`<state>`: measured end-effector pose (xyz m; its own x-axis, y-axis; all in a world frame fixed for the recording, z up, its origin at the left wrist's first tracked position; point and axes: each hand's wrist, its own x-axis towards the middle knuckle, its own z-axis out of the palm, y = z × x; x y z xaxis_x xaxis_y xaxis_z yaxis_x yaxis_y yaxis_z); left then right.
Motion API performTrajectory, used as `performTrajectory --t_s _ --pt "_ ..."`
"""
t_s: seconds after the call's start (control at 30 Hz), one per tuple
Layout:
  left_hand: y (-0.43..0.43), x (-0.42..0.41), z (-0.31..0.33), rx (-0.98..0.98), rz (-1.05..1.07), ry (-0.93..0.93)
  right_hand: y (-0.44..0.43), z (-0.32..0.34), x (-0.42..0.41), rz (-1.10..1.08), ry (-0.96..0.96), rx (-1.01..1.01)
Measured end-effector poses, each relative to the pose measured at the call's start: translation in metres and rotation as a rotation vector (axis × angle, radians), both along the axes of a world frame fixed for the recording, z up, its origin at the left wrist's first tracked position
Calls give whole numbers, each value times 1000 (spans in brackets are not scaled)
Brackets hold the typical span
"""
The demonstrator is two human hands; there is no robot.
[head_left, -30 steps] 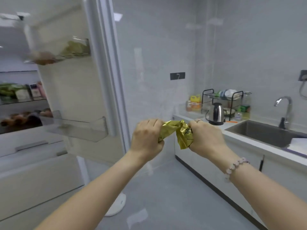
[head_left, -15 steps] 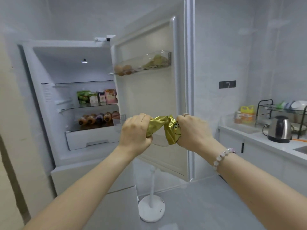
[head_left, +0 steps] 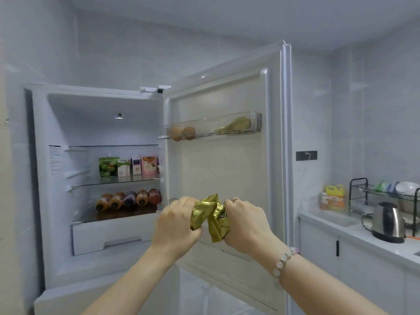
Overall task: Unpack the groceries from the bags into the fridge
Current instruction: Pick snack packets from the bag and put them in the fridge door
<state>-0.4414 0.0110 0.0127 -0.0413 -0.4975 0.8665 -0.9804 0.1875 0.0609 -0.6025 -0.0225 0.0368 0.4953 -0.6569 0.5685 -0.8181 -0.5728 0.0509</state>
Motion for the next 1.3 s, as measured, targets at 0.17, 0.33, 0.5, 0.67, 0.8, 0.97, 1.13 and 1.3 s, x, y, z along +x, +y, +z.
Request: performTrajectory --t_s 0.17,0.33,0.5,0.67,0.8,0.97,1.13,1.3 --pt "-37 20 13 -35 -34 33 -35 22 29 15 -31 -33" --pt "-72 46 56 -96 -17 -30 -75 58 55 21 -109 -44" --pt "-87 67 108 -206 6 -115 -88 107 78 88 -141 -188" --pt "-85 83 161 -327 17 -190 -84 155 93 100 -174 -344" --pt "-84 87 208 -397 -16 -122 -76 204 96 63 -239 -400" --pt "-98 80 257 -378 -92 -84 -82 248 90 -61 -257 -467" --pt "-124 76 275 -261 -166 13 -92 255 69 -203 -330 -378" --pt "-153 83 283 -60 -232 58 -108 252 62 -250 -430 -231"
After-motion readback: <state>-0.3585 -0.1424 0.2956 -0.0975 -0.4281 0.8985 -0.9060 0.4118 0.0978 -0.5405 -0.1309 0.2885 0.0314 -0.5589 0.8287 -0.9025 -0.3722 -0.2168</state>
